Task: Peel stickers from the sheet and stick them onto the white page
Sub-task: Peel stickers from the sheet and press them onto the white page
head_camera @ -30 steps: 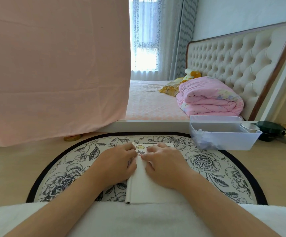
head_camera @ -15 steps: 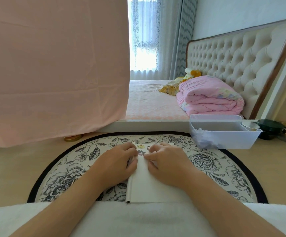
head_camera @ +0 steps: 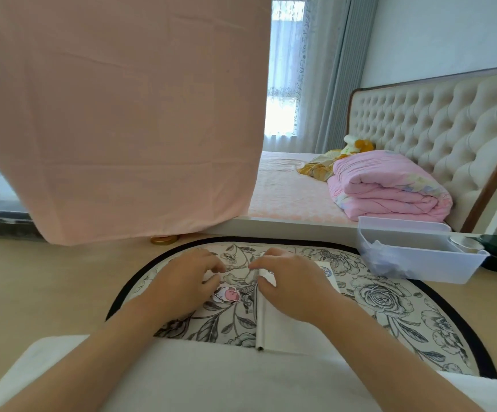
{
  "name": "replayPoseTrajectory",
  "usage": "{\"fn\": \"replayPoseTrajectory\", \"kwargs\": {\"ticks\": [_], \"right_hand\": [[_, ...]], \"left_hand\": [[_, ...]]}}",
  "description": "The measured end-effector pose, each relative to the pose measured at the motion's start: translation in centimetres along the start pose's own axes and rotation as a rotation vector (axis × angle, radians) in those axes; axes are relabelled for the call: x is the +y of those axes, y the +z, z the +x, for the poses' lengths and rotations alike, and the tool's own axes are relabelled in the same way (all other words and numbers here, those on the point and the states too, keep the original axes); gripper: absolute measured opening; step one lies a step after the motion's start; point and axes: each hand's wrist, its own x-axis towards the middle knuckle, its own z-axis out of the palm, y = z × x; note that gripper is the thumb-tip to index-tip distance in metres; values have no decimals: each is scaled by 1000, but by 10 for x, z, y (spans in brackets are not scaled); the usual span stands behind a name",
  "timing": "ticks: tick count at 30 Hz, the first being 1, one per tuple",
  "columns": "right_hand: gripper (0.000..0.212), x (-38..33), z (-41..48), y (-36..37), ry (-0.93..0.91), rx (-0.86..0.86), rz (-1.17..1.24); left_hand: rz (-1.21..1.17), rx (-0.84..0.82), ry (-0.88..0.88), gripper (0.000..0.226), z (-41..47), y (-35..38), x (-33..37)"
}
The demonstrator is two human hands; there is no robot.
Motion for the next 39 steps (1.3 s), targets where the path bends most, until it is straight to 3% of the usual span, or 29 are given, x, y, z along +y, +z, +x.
{"fn": "replayPoseTrajectory", "kwargs": {"ticks": [7, 12, 16, 25, 29, 33, 39], "right_hand": [[40, -35, 25, 15, -65, -221, -199], [33, -37, 28, 21, -43, -191, -178], [31, -33, 25, 22, 64, -85, -53], [17, -23, 28, 24, 235, -28, 258], [17, -21, 23, 19, 262, -47, 512], [19, -24, 18, 11, 326, -38, 789], [19, -24, 19, 14, 367, -33, 777]], "left_hand": [[-32, 0, 11, 24, -15, 8, -10], [-50, -23, 45, 31, -15, 12, -13], [-42, -17, 38, 30, -11, 15, -14], [-69, -7, 23, 32, -12, 12, -8], [-217, 15, 1, 30, -13, 12, -3], [-542, 85, -86, 11, -11, 9, 8], [-554, 79, -212, 14, -9, 11, 5]]}}
